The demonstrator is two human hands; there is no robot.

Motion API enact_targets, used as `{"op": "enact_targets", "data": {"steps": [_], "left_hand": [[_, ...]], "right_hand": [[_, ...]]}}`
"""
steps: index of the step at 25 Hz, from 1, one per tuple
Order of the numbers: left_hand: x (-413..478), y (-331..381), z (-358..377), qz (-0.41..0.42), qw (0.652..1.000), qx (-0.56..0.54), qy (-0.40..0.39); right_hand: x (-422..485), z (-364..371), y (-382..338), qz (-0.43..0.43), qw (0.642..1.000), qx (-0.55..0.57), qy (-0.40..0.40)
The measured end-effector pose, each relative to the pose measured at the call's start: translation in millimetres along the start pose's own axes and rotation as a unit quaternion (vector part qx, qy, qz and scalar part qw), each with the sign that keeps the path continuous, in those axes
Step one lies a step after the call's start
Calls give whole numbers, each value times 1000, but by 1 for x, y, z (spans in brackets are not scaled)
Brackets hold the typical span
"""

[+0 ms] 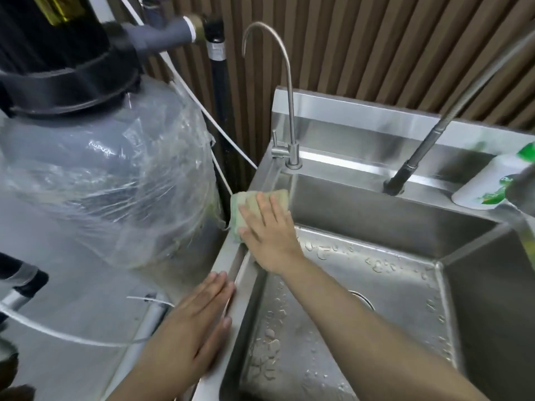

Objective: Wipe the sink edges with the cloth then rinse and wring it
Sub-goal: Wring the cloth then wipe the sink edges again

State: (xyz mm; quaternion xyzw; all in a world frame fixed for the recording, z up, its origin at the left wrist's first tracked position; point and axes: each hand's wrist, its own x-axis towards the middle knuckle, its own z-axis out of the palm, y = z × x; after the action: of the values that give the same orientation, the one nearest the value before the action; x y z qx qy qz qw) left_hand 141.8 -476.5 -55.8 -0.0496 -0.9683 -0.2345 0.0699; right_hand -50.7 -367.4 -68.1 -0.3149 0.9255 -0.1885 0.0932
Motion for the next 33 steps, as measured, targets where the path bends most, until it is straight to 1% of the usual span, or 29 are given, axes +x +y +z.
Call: {"op": "enact_targets", "data": {"steps": [2,4,6,9,11,13,15,16,19,20,22,23,24,25,26,27,28,29,30,31,32,33], "left_hand": [[2,2,-4,-6,1000,1,3],[11,4,-8,-1,1000,2,20],[34,3,-9,12,999,9,33],[80,0,0,29,999,36,29],[99,-5,7,28,999,36,21],[101,-10,13,21,999,36,8],[97,-14,15,31,999,42,-6],[98,-15,13,33,999,37,-11],[104,-18,14,40,999,34,-4],[106,-17,14,39,999,36,3],[110,-14,14,30,999,27,14],[116,-14,13,26,999,17,25],[124,-13,13,23,999,8,34],[135,-11,13,22,999,4,41],[148,-9,15,24,999,4,46],[161,-8,17,27,998,6,50],[173,-7,21,28,998,8,49],[184,-6,24,25,999,10,41],[194,-6,27,19,999,11,27],[202,-6,29,11,1000,10,13],[207,-7,31,2,1000,14,2],[210,-8,33,-6,1000,25,-5]], "right_hand": [[-25,2,-2,-44,998,35,-16],[-12,-1,9,-57,998,26,-8],[31,-8,28,-41,999,6,21],[88,-26,47,33,999,0,-3],[87,-30,42,48,999,19,-6],[65,-24,36,29,998,50,6],[42,-15,31,1,998,63,27],[45,-15,31,-2,997,73,35],[79,-28,37,42,994,94,31],[85,-30,37,43,993,102,33],[73,-26,39,-8,986,146,76],[61,-21,46,-38,979,165,114],[46,-17,55,-44,969,182,164],[36,-19,65,-18,955,201,220],[36,-27,76,30,939,210,270],[42,-38,86,88,929,208,295],[52,-49,92,135,939,167,269],[63,-55,93,160,962,88,201],[72,-57,93,169,977,5,127],[77,-55,92,165,982,-57,76],[77,-54,93,159,981,-97,56],[73,-54,99,161,978,-121,55]]}}
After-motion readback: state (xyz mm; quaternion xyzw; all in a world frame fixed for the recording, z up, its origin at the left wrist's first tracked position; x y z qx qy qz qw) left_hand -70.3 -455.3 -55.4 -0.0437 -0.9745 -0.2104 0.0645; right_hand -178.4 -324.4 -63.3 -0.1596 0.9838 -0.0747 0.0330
